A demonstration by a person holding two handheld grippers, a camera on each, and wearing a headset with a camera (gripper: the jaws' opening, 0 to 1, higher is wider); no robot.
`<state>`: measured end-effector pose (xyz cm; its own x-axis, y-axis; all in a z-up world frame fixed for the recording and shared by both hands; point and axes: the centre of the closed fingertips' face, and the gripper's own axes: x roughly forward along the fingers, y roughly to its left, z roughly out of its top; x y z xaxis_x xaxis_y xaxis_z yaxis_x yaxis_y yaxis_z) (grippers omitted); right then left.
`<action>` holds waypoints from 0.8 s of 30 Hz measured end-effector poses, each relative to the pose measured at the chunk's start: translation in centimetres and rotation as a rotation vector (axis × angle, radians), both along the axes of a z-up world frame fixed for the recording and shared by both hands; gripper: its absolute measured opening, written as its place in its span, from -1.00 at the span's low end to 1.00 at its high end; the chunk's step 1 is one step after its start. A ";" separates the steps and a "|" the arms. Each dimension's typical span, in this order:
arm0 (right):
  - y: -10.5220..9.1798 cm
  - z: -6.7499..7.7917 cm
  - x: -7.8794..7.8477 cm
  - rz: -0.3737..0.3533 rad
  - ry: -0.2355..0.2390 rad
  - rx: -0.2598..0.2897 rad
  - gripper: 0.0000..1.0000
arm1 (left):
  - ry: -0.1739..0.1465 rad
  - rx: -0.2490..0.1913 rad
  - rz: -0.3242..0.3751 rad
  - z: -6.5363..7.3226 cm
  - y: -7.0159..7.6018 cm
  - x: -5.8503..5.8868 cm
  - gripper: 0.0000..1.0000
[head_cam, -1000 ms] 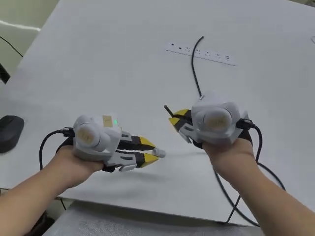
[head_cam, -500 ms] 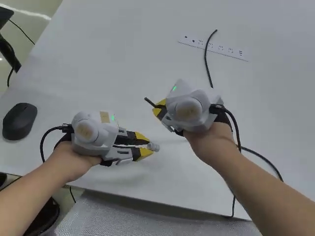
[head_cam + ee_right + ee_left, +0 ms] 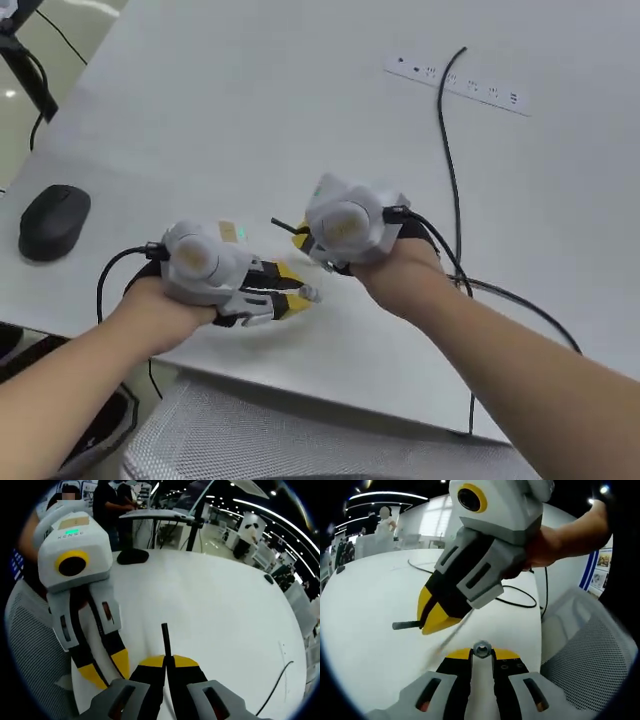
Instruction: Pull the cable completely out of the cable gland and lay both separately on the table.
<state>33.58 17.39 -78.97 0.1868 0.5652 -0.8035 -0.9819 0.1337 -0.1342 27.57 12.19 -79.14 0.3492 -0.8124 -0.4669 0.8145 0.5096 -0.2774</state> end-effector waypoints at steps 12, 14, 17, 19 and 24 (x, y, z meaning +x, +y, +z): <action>0.0 -0.9 0.2 -0.005 0.058 0.038 -1.00 | 0.005 0.034 0.033 -1.1 0.5 0.4 -0.69; 0.0 -1.4 0.0 -0.001 0.065 0.036 -1.00 | -0.004 0.049 0.051 -1.3 0.9 0.6 -0.69; 0.0 -1.9 0.0 -0.009 0.077 0.035 -1.00 | -0.011 0.066 0.047 -1.4 1.1 0.6 -0.69; 0.0 -2.0 -0.1 -0.002 0.072 0.043 -1.00 | -0.008 0.067 0.052 -1.5 1.4 0.6 -0.69; -0.4 -2.7 -0.4 0.006 0.078 0.029 -0.99 | -0.007 0.080 0.057 -1.6 1.7 0.5 -0.69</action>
